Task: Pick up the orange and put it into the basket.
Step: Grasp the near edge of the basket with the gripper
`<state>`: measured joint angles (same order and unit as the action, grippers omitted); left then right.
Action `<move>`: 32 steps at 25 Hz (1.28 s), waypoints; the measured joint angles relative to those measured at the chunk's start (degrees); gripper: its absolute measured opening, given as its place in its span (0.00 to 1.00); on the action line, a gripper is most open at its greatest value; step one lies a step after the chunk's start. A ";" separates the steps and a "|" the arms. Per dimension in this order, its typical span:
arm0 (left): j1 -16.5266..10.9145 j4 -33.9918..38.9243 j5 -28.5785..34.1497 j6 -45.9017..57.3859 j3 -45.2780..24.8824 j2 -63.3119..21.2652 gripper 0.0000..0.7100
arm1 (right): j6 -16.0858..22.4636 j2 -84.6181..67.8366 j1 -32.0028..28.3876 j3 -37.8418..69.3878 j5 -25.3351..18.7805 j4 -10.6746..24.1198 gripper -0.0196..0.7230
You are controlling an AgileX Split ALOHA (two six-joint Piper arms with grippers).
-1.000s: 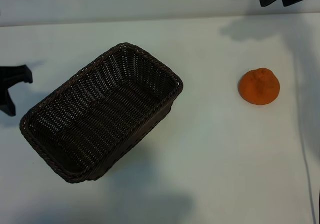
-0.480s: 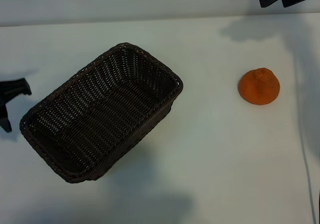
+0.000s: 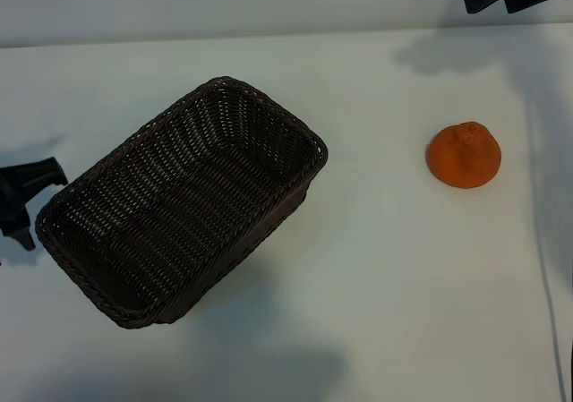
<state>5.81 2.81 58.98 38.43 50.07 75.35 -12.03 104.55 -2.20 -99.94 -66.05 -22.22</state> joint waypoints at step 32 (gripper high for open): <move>0.00 -2.23 -15.04 5.06 -3.91 8.79 0.53 | -0.04 0.00 0.00 0.00 -0.04 0.00 0.68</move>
<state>5.81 0.58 43.93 43.49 46.16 84.14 -12.07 104.55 -2.20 -99.94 -66.09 -22.22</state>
